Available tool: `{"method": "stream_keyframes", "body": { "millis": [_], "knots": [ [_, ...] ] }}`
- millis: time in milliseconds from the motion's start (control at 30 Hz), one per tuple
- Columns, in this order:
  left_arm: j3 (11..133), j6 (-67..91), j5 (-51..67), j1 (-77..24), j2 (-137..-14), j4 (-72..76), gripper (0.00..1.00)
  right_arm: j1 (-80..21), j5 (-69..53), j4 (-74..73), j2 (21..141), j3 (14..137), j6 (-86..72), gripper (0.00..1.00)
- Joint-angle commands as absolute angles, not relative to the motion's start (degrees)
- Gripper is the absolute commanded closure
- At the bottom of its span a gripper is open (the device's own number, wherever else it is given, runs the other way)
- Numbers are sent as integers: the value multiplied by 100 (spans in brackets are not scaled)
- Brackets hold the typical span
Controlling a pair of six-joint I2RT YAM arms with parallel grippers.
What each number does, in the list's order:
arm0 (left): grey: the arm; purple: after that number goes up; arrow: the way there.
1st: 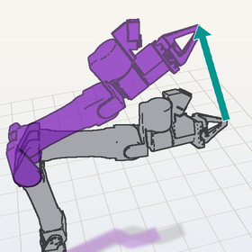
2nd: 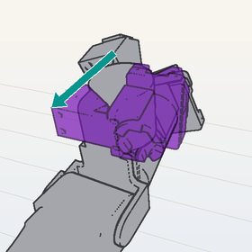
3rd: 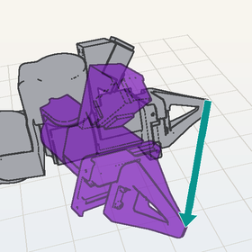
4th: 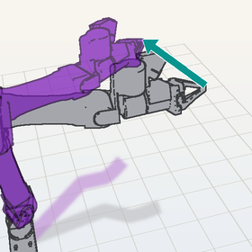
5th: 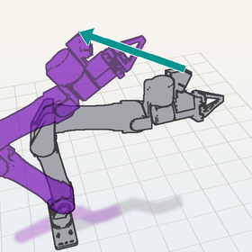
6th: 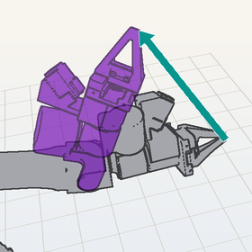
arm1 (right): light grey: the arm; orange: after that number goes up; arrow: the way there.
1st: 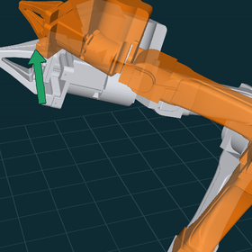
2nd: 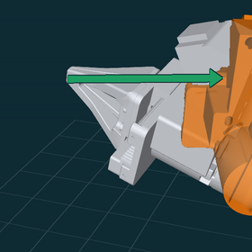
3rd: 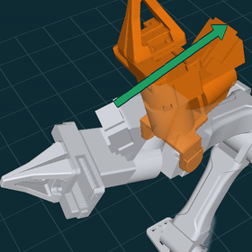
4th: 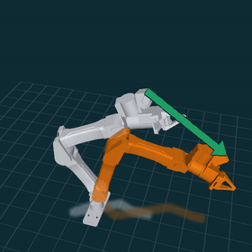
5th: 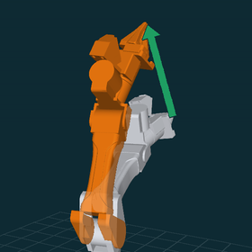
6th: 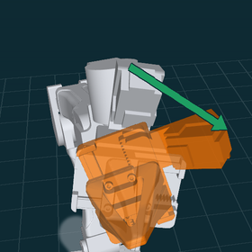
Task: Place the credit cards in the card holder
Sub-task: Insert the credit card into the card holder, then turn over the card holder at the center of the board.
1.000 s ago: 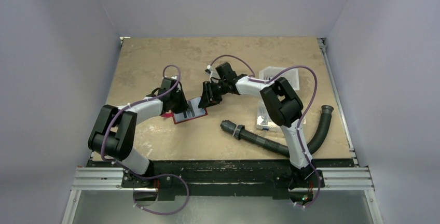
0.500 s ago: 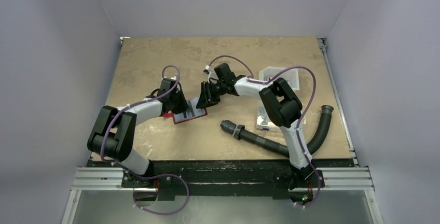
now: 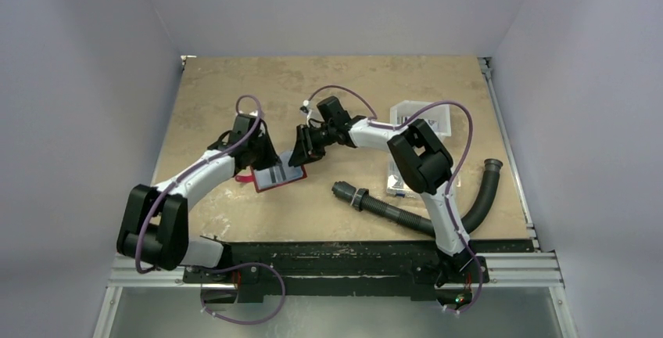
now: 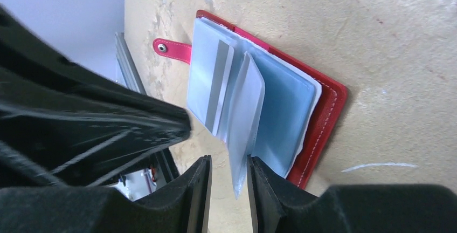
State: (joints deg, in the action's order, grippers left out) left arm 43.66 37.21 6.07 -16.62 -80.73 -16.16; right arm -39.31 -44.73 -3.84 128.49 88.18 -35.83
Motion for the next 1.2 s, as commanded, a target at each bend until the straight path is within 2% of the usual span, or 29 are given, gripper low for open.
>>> {"method": "stream_keyframes", "body": {
  "millis": [0,233,400,500,633,800,933,1067,1167],
  "knots": [
    [4906,3467,47,-1624,-7363,-2433,90,-4059,-4663,-284,12864,9199,-3630,62],
    [5718,3093,-1068,-1557,-6467,-3461,84,-4365,-4549,-328,12971,9498,-3737,59],
    [6239,2915,-1407,-1556,-6271,-3757,81,-4861,-4580,142,13114,9795,-4212,54],
    [6407,2854,-1390,-1556,-6254,-3752,80,-4801,-4740,53,12971,9898,-4043,49],
    [6426,2850,-1214,-1556,-6346,-3635,80,-4476,-4735,-59,12398,9397,-3642,40],
    [6199,2925,-666,-1556,-6605,-3256,79,-4120,-4601,-166,11853,8901,-3454,35],
    [5954,3057,-281,-1547,-6909,-2951,78,-4086,-4570,-384,12035,8997,-3388,37],
    [5579,3291,288,-1517,-7258,-2685,78,-3797,-4193,-321,11718,8567,-3350,39],
    [5147,3437,426,-1390,-7481,-2565,82,-3789,-4128,-832,11931,8832,-3012,44]
  ]
}}
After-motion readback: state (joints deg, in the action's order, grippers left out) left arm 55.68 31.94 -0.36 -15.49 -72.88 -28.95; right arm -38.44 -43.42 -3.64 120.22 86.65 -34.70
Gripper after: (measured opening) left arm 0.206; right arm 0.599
